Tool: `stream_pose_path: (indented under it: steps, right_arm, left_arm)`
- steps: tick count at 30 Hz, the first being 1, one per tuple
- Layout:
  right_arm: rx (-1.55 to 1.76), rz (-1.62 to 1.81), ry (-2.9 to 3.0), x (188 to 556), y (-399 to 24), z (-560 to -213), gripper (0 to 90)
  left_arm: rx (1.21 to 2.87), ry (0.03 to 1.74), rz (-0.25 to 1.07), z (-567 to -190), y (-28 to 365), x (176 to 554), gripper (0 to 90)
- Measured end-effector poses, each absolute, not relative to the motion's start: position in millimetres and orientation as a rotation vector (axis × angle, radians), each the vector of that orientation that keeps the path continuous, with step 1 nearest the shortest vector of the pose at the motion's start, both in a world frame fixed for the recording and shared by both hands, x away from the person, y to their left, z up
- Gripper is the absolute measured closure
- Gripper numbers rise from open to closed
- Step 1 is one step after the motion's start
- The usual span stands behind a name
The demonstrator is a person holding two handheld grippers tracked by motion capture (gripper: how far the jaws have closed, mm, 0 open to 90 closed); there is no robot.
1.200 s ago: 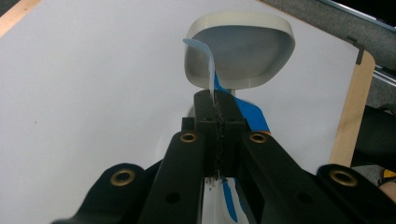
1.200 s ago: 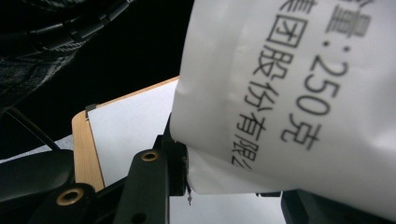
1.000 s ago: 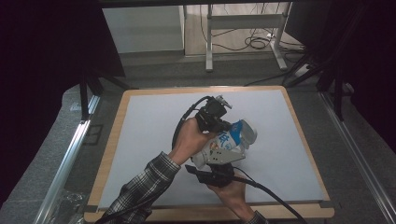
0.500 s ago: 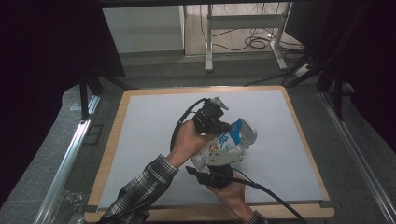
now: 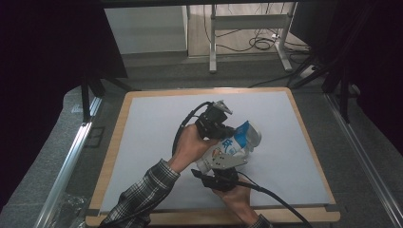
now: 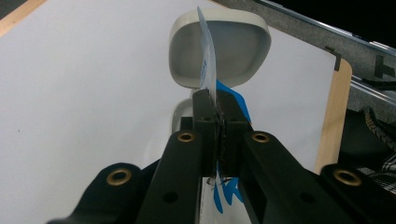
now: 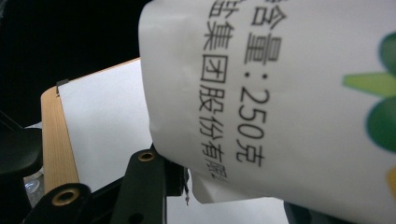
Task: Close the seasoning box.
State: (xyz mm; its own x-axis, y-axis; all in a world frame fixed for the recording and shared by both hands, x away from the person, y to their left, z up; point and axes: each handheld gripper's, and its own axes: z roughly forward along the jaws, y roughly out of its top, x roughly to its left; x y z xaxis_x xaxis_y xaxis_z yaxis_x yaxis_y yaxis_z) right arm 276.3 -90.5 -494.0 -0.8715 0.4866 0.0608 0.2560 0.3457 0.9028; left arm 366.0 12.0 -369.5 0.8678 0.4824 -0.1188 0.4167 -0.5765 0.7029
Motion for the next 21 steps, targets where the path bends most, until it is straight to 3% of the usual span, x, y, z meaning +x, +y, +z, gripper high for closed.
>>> stream_pose_path:
  steps: [21]
  right_arm:
    - [0.644, 1.504, 2.382, 274.2, -91.7, -498.9, 62.0]
  left_arm:
    - [2.284, 0.602, 0.097, -363.6, 19.0, 361.2, 89.0]
